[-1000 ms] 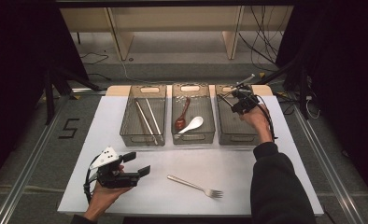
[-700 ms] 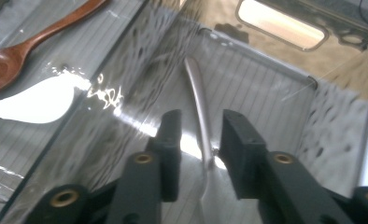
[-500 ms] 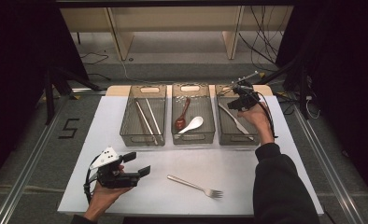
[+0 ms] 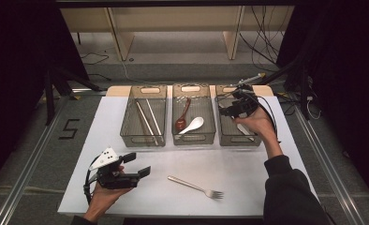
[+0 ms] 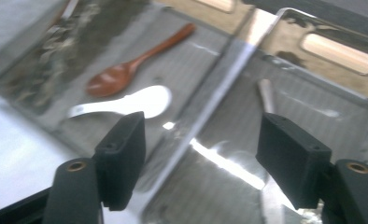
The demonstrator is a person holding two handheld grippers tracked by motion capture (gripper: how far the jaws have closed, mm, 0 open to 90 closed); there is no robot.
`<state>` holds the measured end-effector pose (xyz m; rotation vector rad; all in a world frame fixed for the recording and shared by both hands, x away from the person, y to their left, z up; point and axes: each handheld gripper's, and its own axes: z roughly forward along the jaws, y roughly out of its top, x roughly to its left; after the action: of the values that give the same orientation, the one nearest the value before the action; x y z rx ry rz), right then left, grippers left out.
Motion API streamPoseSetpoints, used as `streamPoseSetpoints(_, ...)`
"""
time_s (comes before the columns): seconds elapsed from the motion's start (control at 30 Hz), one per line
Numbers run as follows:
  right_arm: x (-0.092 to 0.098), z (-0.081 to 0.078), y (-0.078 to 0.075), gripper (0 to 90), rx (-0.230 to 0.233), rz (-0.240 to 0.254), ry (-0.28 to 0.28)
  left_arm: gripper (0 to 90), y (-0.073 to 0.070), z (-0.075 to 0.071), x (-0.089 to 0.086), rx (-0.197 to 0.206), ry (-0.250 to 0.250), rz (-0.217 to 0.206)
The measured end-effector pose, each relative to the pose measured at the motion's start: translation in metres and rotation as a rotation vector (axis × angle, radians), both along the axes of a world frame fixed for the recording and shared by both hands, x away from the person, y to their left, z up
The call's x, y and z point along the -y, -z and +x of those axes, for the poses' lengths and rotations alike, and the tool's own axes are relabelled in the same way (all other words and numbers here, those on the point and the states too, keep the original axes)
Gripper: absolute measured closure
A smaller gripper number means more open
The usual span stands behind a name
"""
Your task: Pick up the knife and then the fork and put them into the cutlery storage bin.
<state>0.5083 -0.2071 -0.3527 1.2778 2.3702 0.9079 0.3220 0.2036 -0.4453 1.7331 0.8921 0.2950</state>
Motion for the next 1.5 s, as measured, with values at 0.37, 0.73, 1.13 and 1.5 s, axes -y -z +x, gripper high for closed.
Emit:
streamPoseSetpoints(0.37,-0.017,-0.051,0.001,27.9,0.01,0.025,-0.141,15.8,0.0,0.0,0.0,0.004,-0.005,-0.006)
streamPoseSetpoints(0.73,-0.041,-0.087,0.018,27.6,-0.013,0.015,-0.249,15.7,0.0,0.0,-0.001,0.009,-0.008,-0.007)
streamPoseSetpoints(1.13,-0.061,-0.114,0.037,27.5,-0.058,-0.012,-0.341,15.6,0.0,0.0,-0.001,0.014,-0.008,0.003)
streamPoseSetpoints(1.5,-0.075,-0.125,0.047,27.5,-0.09,-0.051,-0.391,15.6,0.0,-0.001,-0.001,0.025,-0.013,-0.003)
